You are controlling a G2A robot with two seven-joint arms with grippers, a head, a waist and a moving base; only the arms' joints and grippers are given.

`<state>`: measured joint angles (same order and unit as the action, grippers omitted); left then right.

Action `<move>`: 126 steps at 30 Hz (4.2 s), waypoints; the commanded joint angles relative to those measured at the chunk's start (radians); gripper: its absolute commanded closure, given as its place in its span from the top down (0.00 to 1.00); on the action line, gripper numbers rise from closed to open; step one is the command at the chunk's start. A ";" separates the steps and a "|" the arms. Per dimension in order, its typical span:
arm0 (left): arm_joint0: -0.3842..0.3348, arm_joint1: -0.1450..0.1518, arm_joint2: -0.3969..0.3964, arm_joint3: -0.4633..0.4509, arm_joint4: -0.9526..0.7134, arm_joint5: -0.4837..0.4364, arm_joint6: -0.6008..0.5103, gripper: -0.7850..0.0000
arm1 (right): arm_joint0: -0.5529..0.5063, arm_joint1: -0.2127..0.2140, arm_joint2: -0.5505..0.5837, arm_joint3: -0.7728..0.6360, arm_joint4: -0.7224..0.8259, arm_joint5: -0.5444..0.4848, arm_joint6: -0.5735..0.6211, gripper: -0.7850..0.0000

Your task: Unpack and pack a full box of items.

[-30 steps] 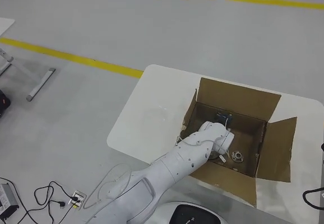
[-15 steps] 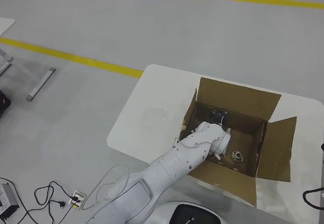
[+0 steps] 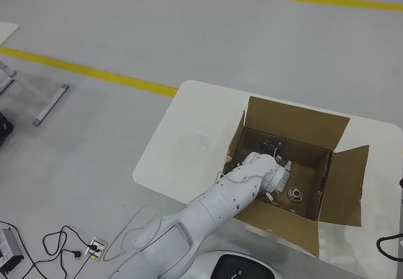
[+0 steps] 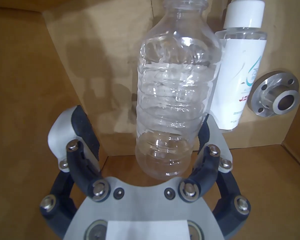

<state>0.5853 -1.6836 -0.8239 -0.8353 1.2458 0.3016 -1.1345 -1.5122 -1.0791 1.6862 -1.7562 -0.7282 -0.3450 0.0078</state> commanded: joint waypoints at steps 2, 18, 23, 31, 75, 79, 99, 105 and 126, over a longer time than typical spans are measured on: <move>-0.007 -0.007 0.002 0.026 -0.010 -0.012 0.009 0.91 | 0.000 0.000 0.000 0.000 0.000 0.000 0.000 0.00; -0.026 -0.036 0.006 0.094 -0.038 -0.039 0.052 0.00 | 0.000 0.000 0.000 0.000 0.000 0.000 0.000 0.00; -0.024 -0.035 -0.018 0.062 -0.060 -0.046 0.060 0.00 | 0.000 0.000 0.000 0.000 0.000 0.000 0.000 1.00; -0.007 -0.012 -0.070 -0.115 -0.018 -0.032 -0.005 0.00 | -0.002 0.000 0.000 -0.016 0.005 -0.027 0.007 1.00; 0.111 0.028 -0.171 -0.706 0.119 -0.060 -0.248 0.00 | 0.007 0.013 -0.101 -0.031 0.342 -0.098 0.434 0.13; 0.111 0.028 -0.171 -0.706 0.119 -0.060 -0.248 0.00 | 0.000 0.014 -0.090 -0.037 0.316 -0.069 0.423 0.00; 0.140 0.037 -0.208 -0.775 0.119 -0.103 -0.257 0.00 | 0.013 0.020 -0.055 -0.061 0.381 -0.065 0.483 0.00; 0.158 0.051 -0.263 -0.900 0.186 -0.139 -0.370 0.00 | 0.019 0.031 0.000 -0.057 0.424 -0.082 0.567 0.00; 0.198 0.082 -0.353 -1.111 0.209 -0.190 -0.401 0.00 | 0.022 0.040 0.018 -0.004 0.438 -0.098 0.584 0.00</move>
<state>0.7833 -1.6016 -1.1771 -1.9459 1.4548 0.1112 -1.5359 -1.4905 -1.0392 1.7039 -1.7598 -0.2897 -0.4435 0.5915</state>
